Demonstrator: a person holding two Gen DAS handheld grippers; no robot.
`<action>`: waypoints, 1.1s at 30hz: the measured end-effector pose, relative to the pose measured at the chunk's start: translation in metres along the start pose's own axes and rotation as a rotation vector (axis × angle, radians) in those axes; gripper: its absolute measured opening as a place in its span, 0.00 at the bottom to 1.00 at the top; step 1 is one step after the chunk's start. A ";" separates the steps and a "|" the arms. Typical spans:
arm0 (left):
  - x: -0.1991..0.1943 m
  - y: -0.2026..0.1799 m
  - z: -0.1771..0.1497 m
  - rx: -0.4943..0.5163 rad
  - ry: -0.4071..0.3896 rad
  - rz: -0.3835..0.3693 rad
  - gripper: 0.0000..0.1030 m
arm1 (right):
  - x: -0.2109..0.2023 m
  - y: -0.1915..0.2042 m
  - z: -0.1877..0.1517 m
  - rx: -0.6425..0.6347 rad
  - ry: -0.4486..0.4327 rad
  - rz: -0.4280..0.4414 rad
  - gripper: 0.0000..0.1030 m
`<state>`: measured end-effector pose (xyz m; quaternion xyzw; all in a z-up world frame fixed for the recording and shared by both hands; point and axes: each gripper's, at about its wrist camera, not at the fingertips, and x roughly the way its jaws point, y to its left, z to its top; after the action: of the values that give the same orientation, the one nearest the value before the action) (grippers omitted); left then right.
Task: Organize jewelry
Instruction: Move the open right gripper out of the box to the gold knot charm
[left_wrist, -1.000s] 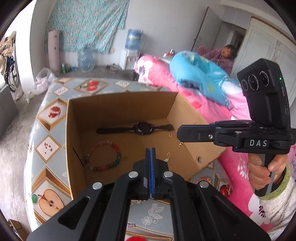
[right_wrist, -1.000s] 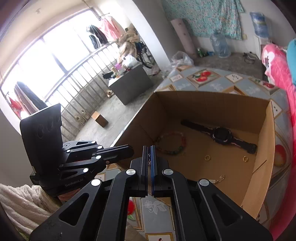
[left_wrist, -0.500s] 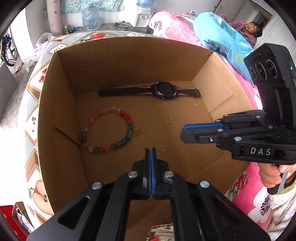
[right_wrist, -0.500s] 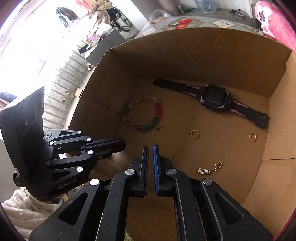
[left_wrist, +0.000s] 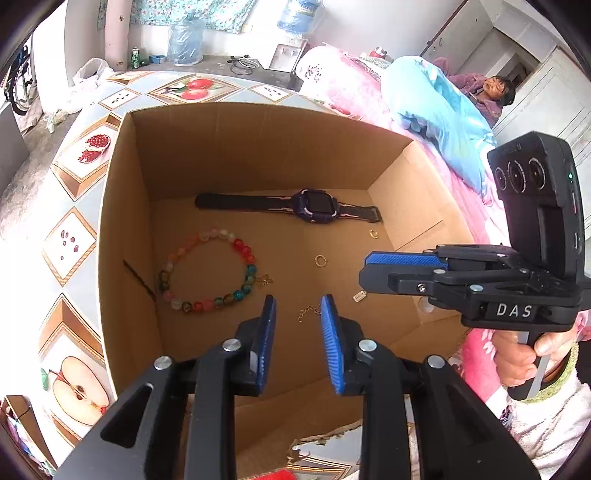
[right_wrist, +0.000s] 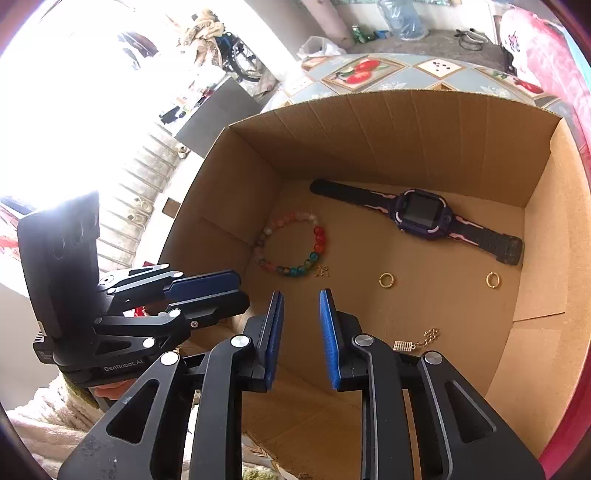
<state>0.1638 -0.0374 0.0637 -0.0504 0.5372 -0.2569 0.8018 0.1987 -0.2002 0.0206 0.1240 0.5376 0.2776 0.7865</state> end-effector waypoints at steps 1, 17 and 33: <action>-0.001 0.001 0.002 -0.013 -0.002 -0.017 0.27 | -0.001 0.000 0.000 0.000 -0.005 0.001 0.23; -0.036 -0.002 0.000 -0.104 -0.055 -0.213 0.48 | -0.037 0.004 -0.015 0.017 -0.105 0.051 0.39; -0.122 -0.007 -0.119 0.071 -0.338 -0.059 0.67 | -0.108 0.041 -0.134 -0.079 -0.402 0.027 0.50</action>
<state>0.0202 0.0361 0.1183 -0.0803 0.3839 -0.2868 0.8740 0.0353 -0.2421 0.0720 0.1529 0.3568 0.2786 0.8785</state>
